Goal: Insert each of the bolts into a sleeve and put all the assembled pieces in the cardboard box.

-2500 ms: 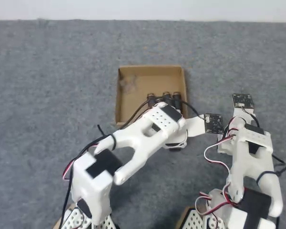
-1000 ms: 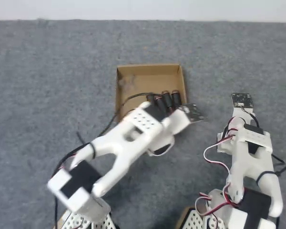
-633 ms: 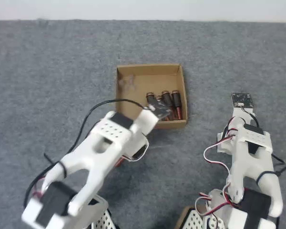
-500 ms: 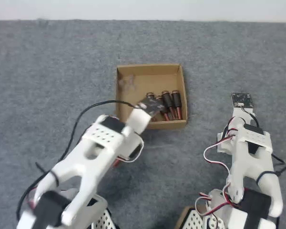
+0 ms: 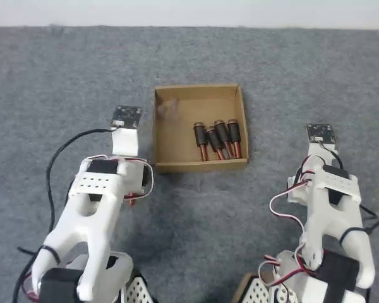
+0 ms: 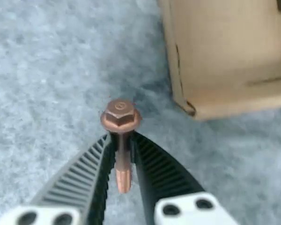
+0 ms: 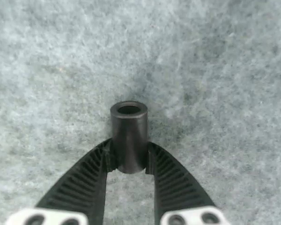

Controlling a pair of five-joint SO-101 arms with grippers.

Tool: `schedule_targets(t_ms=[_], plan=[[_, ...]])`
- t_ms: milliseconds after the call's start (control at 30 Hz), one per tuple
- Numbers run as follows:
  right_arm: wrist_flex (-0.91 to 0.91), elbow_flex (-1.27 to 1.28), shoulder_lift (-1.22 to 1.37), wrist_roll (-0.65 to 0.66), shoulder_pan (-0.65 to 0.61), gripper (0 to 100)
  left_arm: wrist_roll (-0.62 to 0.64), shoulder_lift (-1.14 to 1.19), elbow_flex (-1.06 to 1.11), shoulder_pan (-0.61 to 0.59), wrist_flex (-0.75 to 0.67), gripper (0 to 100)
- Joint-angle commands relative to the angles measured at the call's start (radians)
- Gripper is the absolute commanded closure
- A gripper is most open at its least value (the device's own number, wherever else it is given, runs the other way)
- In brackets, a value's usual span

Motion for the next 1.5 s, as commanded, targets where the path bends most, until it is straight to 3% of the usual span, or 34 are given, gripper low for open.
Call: schedule_targets(t_ms=[0,167,533,800,900,1200,1467], plan=[[-0.008,0.002,-0.054,0.009,-0.016,99.1,0.091,0.011,-0.028,-0.023,-0.057,95],[-0.008,0.002,-0.054,0.009,-0.016,99.1,0.117,0.158,-0.120,-0.084,-0.057,86],[-0.008,0.002,-0.056,0.011,-0.016,99.1,0.121,0.388,-0.298,-0.115,-0.051,91],[-0.008,0.002,-0.058,0.011,-0.015,99.1,0.123,0.532,-0.443,-0.115,0.063,92],[-0.010,0.002,-0.058,0.011,-0.013,99.1,0.118,0.555,-0.461,-0.112,0.068,100],[-0.013,0.002,-0.058,0.012,-0.013,99.1,0.115,0.456,-0.389,-0.114,0.046,99],[-0.013,0.002,-0.059,0.012,-0.016,99.1,0.115,0.184,-0.134,-0.132,-0.187,99]])
